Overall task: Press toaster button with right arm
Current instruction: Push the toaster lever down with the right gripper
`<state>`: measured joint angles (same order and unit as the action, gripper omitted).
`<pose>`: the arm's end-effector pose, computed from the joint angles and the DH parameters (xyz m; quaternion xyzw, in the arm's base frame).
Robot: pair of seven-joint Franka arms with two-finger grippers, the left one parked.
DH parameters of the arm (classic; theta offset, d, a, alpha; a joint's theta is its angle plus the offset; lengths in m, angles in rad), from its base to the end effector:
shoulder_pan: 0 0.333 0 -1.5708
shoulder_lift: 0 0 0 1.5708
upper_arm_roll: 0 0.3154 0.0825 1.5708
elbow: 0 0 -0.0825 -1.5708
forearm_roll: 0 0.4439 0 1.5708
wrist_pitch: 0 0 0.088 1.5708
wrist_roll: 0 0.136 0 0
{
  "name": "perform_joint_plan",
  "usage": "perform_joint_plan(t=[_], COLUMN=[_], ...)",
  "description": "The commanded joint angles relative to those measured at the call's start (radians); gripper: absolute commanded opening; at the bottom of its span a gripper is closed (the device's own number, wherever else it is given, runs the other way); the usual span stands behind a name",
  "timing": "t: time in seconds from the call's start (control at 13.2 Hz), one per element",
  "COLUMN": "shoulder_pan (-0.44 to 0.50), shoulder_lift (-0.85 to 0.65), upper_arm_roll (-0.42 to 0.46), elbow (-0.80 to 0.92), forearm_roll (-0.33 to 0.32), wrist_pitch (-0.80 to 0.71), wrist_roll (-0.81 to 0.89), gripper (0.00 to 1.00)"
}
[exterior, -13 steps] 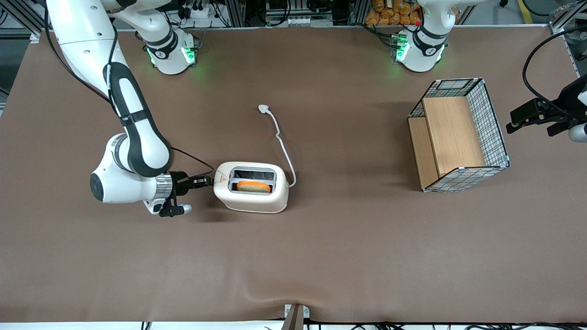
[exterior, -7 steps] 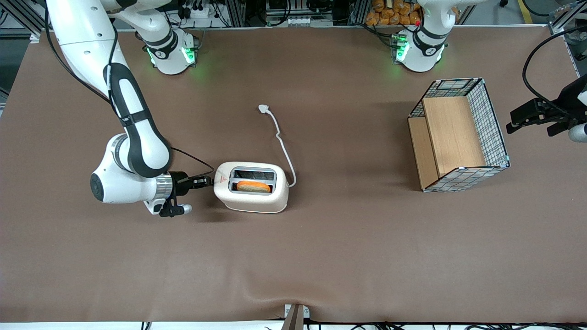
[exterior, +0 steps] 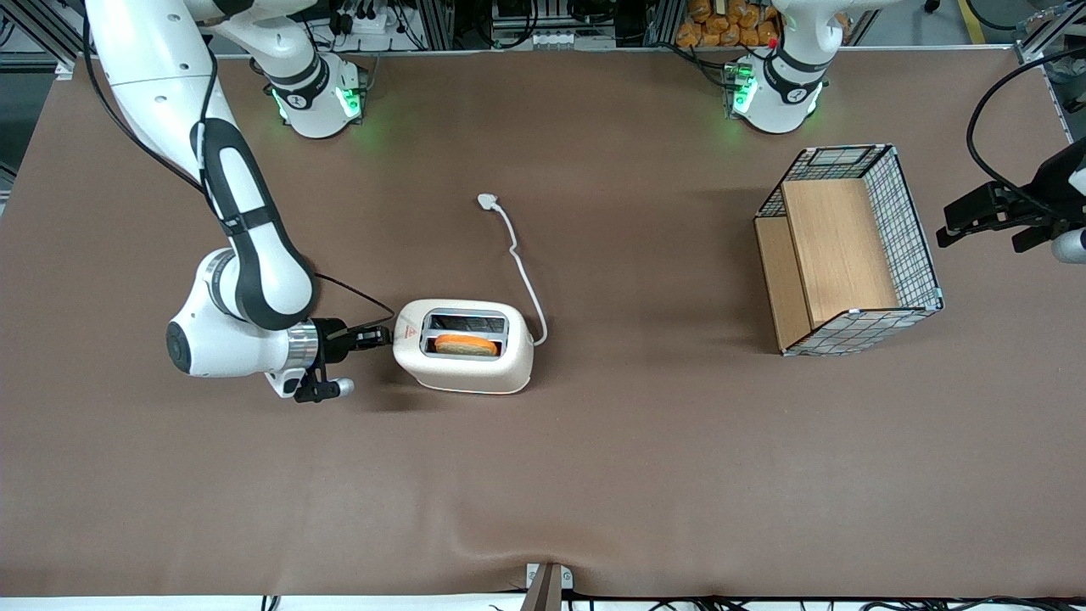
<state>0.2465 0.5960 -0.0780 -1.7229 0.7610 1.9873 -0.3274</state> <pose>0.6616 0.1765 0.1654 -0.9449 -0.0317 0.1266 0.3002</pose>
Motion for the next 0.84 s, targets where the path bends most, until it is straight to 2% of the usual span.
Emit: perform_joint_plan(t=[0.0,0.76], shoulder_pan=[-0.007,-0.035], shoulder_lift=[0.057,0.054], upper_arm_roll=[0.006,0.004], elbow=[0.019,0.043], forearm_roll=[0.038,0.04], wrist_pitch=[0.07,0.028], wrist_roll=[-0.048,-0.051], gripper=[0.0,0.0])
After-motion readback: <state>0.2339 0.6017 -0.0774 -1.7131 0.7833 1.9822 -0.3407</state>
